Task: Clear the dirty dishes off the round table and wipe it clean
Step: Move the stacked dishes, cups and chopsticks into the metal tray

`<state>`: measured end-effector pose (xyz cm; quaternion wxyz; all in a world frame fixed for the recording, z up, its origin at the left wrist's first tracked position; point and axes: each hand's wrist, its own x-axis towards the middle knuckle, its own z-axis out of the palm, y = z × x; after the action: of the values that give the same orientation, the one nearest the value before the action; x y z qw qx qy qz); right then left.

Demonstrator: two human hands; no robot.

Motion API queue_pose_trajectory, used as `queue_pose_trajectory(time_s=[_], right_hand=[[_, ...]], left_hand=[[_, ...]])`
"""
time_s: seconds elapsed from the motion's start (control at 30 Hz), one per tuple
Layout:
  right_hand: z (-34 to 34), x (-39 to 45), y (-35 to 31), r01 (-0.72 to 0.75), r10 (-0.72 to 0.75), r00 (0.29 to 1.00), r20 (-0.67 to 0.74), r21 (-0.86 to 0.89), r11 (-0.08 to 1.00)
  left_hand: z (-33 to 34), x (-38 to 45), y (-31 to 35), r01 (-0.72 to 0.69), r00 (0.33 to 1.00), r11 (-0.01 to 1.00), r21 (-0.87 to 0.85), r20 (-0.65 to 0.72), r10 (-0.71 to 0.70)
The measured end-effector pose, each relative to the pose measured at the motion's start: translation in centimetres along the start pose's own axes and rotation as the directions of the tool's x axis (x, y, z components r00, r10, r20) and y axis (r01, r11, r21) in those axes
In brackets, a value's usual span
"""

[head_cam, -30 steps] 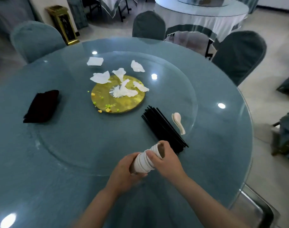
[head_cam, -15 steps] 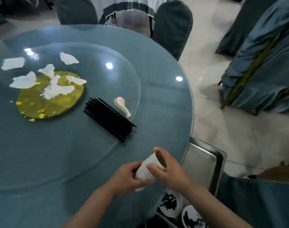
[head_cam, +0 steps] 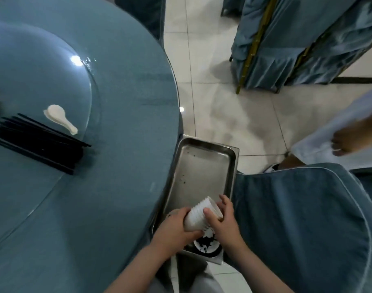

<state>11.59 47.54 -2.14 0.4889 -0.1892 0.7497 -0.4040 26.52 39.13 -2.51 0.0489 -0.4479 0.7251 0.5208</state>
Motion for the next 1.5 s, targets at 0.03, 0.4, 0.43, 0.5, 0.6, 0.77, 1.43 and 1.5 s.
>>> queue_pose_trajectory(time_s=[0.03, 0.4, 0.43, 0.5, 0.6, 0.77, 1.43, 1.5], right_hand=[[-0.4, 0.0, 0.9, -0.036, 0.039, 0.998, -0.051, 0.051, 0.998], [-2.5, 7.7, 9.1, -0.212, 0.208, 0.961, -0.183, 0.000, 0.977], [-2.7, 9.1, 9.5, -0.212, 0.202, 0.957, -0.209, -0.027, 0.977], [-3.0, 11.9, 10.5, -0.210, 0.182, 0.953, -0.244, -0.093, 0.973], [-2.9, 15.3, 12.4, -0.201, 0.150, 0.958, -0.245, -0.199, 0.959], [-2.3, 18.3, 15.1, -0.188, 0.098, 0.971, -0.217, -0.445, 0.876], [-2.0, 18.2, 16.1, 0.029, 0.017, 0.999, 0.034, -0.978, 0.209], [-2.5, 16.9, 14.4, 0.032, -0.009, 0.999, 0.031, -0.969, 0.246]], left_hand=[[1.3, 0.5, 0.2, 0.019, 1.000, 1.000, -0.013, -0.003, -0.019], [8.7, 5.5, -3.9, 0.145, 0.975, 0.977, 0.154, 0.147, -0.168], [8.7, 5.9, -4.7, 0.163, 0.974, 0.966, 0.202, 0.125, -0.191], [8.7, 6.8, -6.3, 0.186, 0.974, 0.936, 0.300, 0.067, -0.215], [8.5, 7.9, -8.0, 0.176, 0.980, 0.888, 0.425, 0.008, -0.198], [8.9, 9.5, -9.6, 0.114, 0.992, 0.821, 0.560, -0.015, -0.128], [9.8, 8.2, -10.0, 0.013, 1.000, 0.778, 0.628, 0.010, -0.025], [9.0, 7.5, -8.9, 0.005, 1.000, 0.788, 0.615, -0.015, 0.006]])
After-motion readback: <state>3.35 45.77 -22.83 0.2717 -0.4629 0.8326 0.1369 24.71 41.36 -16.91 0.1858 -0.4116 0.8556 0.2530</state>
